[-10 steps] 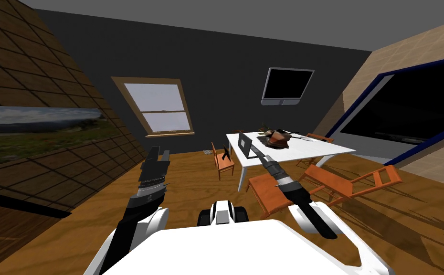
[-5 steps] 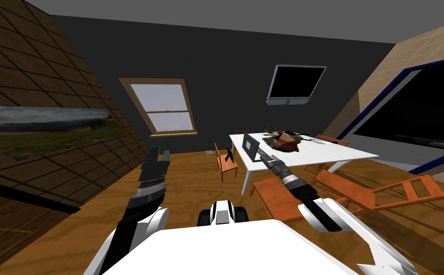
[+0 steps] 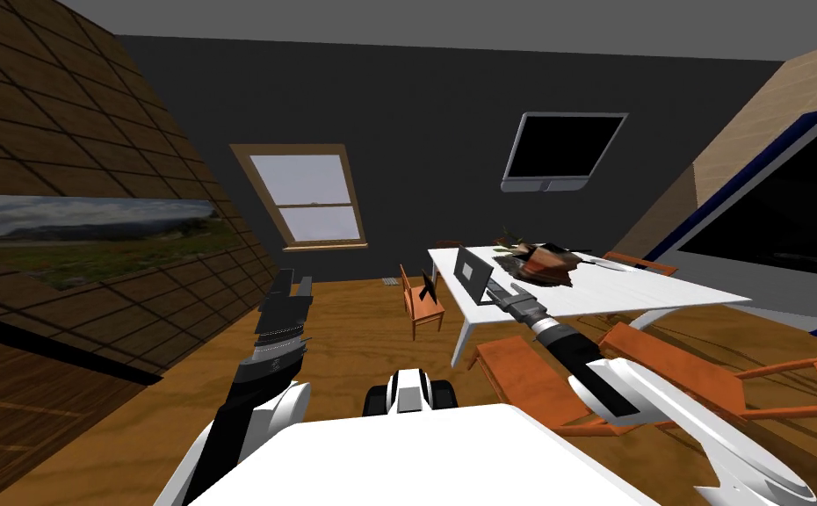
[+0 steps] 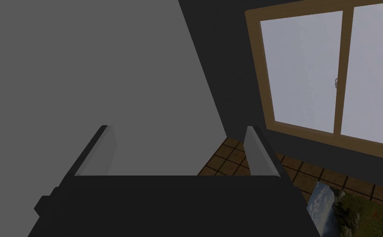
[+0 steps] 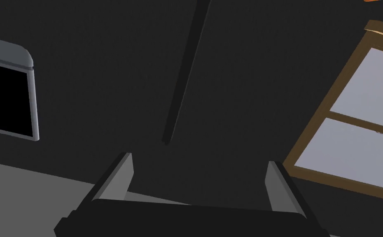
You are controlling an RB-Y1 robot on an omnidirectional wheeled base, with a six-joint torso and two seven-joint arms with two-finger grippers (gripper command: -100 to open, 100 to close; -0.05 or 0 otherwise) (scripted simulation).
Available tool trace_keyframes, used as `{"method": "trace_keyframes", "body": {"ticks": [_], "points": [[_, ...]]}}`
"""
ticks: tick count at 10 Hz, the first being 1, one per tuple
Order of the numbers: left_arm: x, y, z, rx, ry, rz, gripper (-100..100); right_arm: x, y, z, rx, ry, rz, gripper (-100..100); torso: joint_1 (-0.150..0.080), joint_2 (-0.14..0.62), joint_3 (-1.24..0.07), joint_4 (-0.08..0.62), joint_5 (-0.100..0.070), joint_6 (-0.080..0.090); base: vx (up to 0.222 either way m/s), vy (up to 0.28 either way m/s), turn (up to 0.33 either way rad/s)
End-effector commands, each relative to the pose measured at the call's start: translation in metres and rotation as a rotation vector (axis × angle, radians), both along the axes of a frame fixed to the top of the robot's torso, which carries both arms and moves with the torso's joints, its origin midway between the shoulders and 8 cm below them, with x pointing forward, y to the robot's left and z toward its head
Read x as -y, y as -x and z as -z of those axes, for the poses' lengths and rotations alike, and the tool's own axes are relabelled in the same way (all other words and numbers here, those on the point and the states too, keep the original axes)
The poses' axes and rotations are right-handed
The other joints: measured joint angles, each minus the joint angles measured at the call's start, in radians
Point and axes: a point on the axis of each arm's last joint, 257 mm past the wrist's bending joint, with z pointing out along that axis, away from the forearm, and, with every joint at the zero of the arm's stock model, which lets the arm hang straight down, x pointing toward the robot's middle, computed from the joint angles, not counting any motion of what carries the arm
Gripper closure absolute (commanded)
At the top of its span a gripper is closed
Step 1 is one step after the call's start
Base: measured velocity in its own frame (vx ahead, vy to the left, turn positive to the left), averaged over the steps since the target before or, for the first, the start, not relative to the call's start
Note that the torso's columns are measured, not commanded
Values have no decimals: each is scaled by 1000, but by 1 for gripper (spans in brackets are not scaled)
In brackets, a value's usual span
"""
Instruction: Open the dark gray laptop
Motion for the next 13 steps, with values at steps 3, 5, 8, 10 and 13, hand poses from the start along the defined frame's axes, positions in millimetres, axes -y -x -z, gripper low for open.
{"method": "trace_keyframes", "body": {"ticks": [3,5,8,10,13], "points": [[0,0,0,0,0,0,0,42,-7,-7,-39,288,71,-100,0,1,1,0,0,0,65,44,63],[0,0,0,0,0,0,0,60,-9,-15,-50,420,101,-100,-1,1,0,0,0,0,67,35,55],[0,0,0,0,0,0,0,72,-12,-23,-55,516,119,-100,-1,1,0,0,0,0,52,29,37],[0,0,0,0,0,0,0,74,-12,-26,-55,500,119,-100,-1,2,1,1,-1,0,61,4,14],[0,0,0,0,0,0,0,77,-15,-23,-57,421,121,100,0,2,1,0,0,0,20,-20,9]]}}
